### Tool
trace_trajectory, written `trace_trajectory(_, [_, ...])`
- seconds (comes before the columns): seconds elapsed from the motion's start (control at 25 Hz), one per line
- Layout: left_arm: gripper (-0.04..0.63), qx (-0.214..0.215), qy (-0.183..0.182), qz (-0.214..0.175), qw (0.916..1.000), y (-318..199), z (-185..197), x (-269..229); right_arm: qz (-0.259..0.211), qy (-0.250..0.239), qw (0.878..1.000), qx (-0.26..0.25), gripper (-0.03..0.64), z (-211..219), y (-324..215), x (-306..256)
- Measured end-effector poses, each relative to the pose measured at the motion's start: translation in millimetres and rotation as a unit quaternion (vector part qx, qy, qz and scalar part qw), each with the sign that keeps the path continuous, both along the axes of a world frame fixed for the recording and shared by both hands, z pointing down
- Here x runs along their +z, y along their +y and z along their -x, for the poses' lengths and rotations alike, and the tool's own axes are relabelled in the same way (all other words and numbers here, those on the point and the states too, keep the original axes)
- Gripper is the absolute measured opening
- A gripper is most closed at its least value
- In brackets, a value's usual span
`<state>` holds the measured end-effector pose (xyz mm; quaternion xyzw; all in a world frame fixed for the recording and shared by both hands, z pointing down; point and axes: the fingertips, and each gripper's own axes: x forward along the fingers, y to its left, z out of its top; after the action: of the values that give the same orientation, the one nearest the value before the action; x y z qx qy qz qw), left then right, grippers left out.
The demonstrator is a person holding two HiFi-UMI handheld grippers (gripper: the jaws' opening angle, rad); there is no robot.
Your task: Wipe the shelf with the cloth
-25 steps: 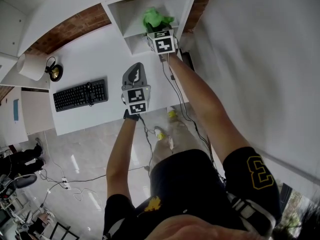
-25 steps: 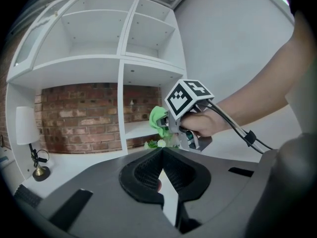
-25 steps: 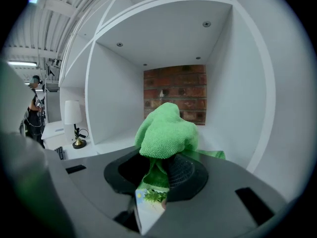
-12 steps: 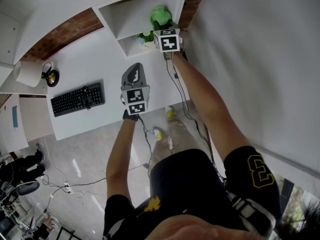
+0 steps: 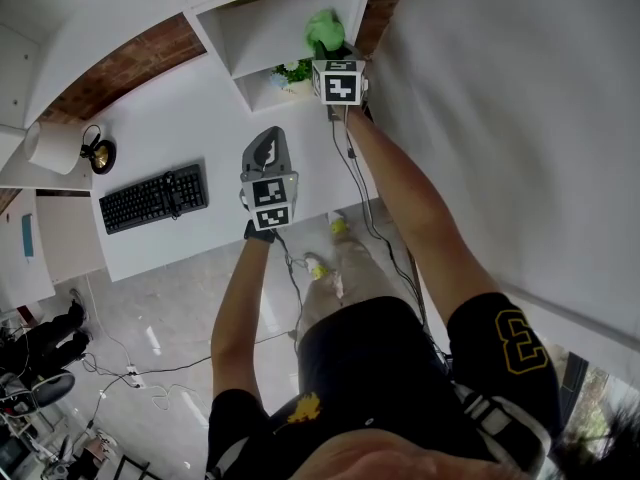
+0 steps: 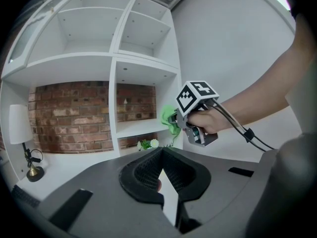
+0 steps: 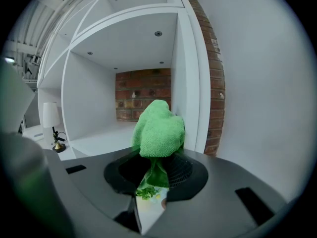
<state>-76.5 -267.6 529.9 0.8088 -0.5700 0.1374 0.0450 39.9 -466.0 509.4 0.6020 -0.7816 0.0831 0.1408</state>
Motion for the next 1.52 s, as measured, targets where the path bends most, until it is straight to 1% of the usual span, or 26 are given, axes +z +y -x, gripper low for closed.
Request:
trace_trajectory(0.12, [0.018,0.003,-0.005,-0.001,1.0000,4,6,-1,0.022,-0.021,1.000,0.007,0.087,-3,2,1])
trace_trajectory(0.24, [0.018,0.006,-0.019,0.003,0.9998,10,15,3,0.049,-0.059,0.997,0.001,0.087,-6,4,1])
trace_trajectory(0.32, [0.018,0.003,-0.024,0.007,0.9997,12,22,4,0.060,-0.082,0.995,0.008,0.087,-11,8,1])
trace_trajectory(0.4, [0.018,-0.001,-0.024,0.009,0.9997,14,27,5,0.066,-0.094,0.993,0.015,0.087,-15,14,2])
trace_trajectory(0.64, [0.018,0.003,-0.028,0.014,0.9995,21,22,12,0.071,-0.078,0.994,0.009,0.086,-15,31,12])
trace_trajectory(0.84, [0.018,0.014,-0.030,0.014,0.9993,30,8,14,0.099,-0.061,0.993,0.022,0.086,-32,45,42])
trace_trajectory(0.96, [0.018,0.018,-0.037,0.015,0.9991,37,4,13,0.116,-0.032,0.992,0.029,0.084,-48,58,61])
trace_trajectory(1.08, [0.018,0.023,-0.048,0.013,0.9985,55,-2,8,0.098,0.012,0.995,0.004,0.084,-55,81,67])
trace_trajectory(1.16, [0.018,0.032,-0.050,0.007,0.9982,71,-11,4,0.081,0.031,0.996,-0.015,0.084,-57,102,65])
trace_trajectory(1.2, [0.018,0.034,-0.048,0.005,0.9982,78,-14,2,0.076,0.026,0.997,-0.019,0.084,-58,115,63])
trace_trajectory(1.24, [0.018,0.032,-0.046,0.003,0.9984,81,-15,-1,0.073,0.011,0.997,-0.018,0.084,-58,127,58])
trace_trajectory(1.36, [0.018,0.006,-0.030,-0.011,0.9995,76,-5,-26,0.052,-0.063,0.997,-0.014,0.084,-51,162,32])
trace_trajectory(1.4, [0.018,-0.004,-0.025,-0.017,0.9995,73,-1,-36,0.039,-0.076,0.996,-0.021,0.084,-45,172,20])
trace_trajectory(1.52, [0.018,-0.020,-0.013,-0.031,0.9992,60,8,-67,-0.011,-0.082,0.995,-0.060,0.084,-25,187,-21])
